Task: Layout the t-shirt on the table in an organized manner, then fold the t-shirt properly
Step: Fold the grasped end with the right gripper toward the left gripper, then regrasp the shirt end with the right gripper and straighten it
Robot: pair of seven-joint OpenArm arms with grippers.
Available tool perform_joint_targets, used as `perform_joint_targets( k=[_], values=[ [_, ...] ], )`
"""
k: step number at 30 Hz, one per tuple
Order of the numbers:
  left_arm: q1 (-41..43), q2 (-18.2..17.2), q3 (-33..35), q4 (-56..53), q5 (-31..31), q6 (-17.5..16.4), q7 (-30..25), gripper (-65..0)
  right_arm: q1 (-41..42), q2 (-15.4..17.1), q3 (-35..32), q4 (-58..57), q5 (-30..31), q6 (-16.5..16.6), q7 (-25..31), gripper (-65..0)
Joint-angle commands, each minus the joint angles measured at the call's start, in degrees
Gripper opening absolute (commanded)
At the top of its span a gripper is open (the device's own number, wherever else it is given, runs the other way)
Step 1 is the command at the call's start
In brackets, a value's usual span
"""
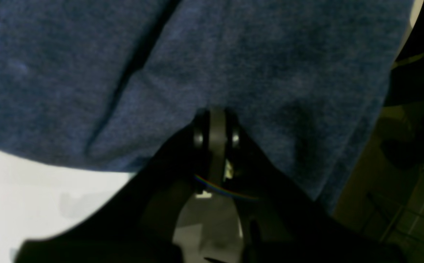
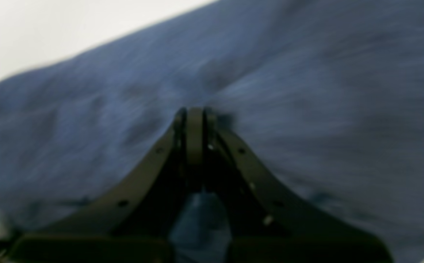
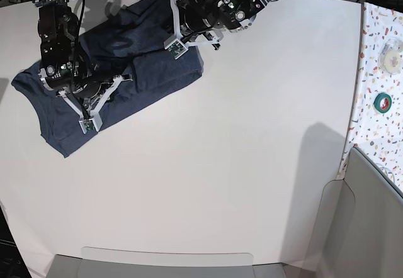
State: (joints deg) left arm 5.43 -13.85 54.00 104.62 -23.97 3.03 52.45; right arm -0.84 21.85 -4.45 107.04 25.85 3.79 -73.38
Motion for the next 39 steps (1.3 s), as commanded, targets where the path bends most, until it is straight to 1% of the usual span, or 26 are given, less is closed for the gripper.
perform_joint_targets(
  k=[1, 4, 7, 9, 11, 14, 15, 17, 19, 23, 26, 28, 30, 32, 34, 36, 39],
  values=[
    [-0.02, 0.00, 0.11, 1.10, -0.08, -0.08, 0.43, -63.3, 1.41, 0.44, 0.45, 1.75, -1.63, 0.03, 0.81, -65.0],
    [0.33, 0.00, -0.06, 3.56, -0.08, -0.08, 0.43, -62.0, 2.20, -0.53, 1.41, 3.33, -4.35, 0.03, 0.81, -65.0],
    [0.50, 0.00, 0.11, 5.58, -0.08, -0.08, 0.52, -58.0, 2.20, -2.73, 7.57, 3.68, -3.65, 0.12, 0.46, -65.0],
    [0.50, 0.00, 0.20, 5.93, -0.25, -0.08, 0.87, -56.3, 2.64, -3.69, 12.23, 3.68, -2.51, 0.12, 0.46, -65.0],
    [0.50, 0.00, 0.20, 5.93, -0.25, -0.08, 1.14, -56.1, 3.35, -3.96, 16.27, 3.42, -0.57, 0.21, 0.46, -65.0],
    [0.50, -0.09, 0.38, 5.93, -0.25, -0.61, 1.49, -56.1, 3.35, -3.60, 22.25, 3.24, 3.30, 0.30, 0.46, -65.0],
    [0.41, -0.18, 0.38, 5.93, -0.25, -0.61, 2.37, -56.1, 3.35, -3.34, 24.45, 2.54, 5.06, 0.56, 0.46, -65.0],
    [0.15, -0.18, 0.29, 5.93, -0.25, -0.35, 3.07, -56.1, 3.35, -1.85, 27.44, 0.08, 7.78, 2.85, 0.46, -65.0],
    [0.06, -0.18, -0.15, 6.11, -0.17, -0.26, 3.07, -55.9, 3.70, 0.18, 30.16, -4.85, 10.68, 7.06, 0.46, -64.5],
    [0.06, -0.18, -0.24, 6.81, -0.17, -0.17, 3.16, -54.7, 5.02, 2.99, 33.85, -14.78, 12.62, 13.83, 0.55, -53.9],
    [-0.02, -0.18, -0.24, 6.90, -0.17, -0.17, 3.16, -49.4, 5.46, 4.92, 36.49, -19.35, 12.62, 18.85, 0.55, -46.2],
    [-0.02, -0.18, -0.24, 6.90, -0.17, -0.17, 3.16, -46.3, 5.46, 6.51, 37.63, -20.85, 12.70, 20.78, 0.73, -41.9],
    [-0.02, -0.18, -0.33, 6.90, -0.17, -0.17, 3.16, -44.7, 5.98, 8.09, 38.43, -22.17, 13.06, 22.71, 0.73, -37.6],
    [-0.02, -0.18, -0.33, 6.90, -0.17, -0.17, 3.16, -44.4, 7.04, 9.58, 39.13, -24.71, 13.06, 24.74, 0.46, -32.4],
    [-0.02, -0.18, -0.33, 6.90, -0.17, -0.17, 3.16, -44.4, 8.80, 10.90, 39.22, -28.32, 12.97, 26.41, 0.55, -28.9],
    [-0.02, -0.18, -0.33, 6.90, -0.17, -0.17, 3.16, -44.4, 10.47, 11.96, 39.04, -32.36, 12.97, 27.64, 0.73, -27.8],
    [-0.02, -0.18, -0.33, 6.90, -0.17, -0.17, 3.07, -44.4, 14.16, 12.31, 38.78, -39.57, 12.97, 29.48, 0.64, -27.9]
  ],
)
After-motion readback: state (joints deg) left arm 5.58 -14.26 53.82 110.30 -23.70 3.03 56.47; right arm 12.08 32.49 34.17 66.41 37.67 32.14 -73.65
